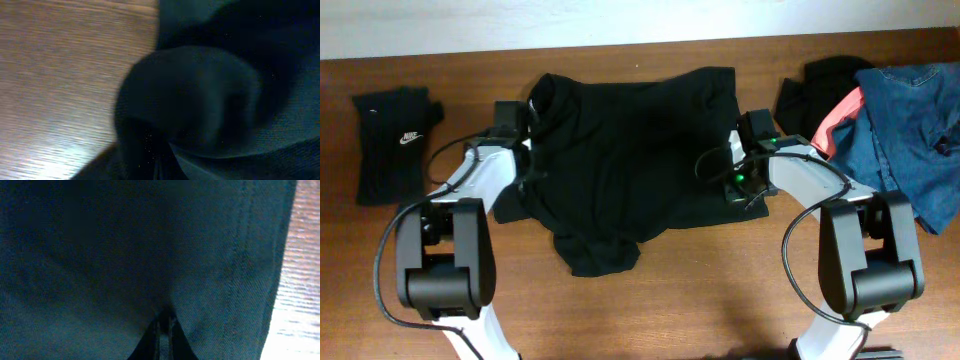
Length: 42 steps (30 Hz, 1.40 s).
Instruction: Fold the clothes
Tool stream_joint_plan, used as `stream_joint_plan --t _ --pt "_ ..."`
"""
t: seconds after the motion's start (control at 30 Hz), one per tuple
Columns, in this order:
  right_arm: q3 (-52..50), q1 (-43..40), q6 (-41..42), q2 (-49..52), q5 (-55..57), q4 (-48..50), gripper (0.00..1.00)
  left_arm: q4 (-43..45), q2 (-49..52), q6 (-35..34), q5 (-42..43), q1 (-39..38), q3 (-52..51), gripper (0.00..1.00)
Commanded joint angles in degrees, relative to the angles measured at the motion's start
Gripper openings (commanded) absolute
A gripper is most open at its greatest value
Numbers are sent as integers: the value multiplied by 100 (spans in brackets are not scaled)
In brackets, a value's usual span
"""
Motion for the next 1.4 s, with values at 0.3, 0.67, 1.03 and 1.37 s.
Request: stream_joint_plan --t 0.3,0.67,1.03,1.37 --pt "-708 -820 146 114 363 -208 4 199 153 439 -15 293 11 1" --pt "-767 -1259 144 114 326 -470 4 372 153 782 0 295 11 0" --pt "-767 -1440 144 114 396 -509 4 507 153 866 0 323 11 1" --pt "-767 -1440 146 114 374 -595 4 518 352 863 35 509 11 1"
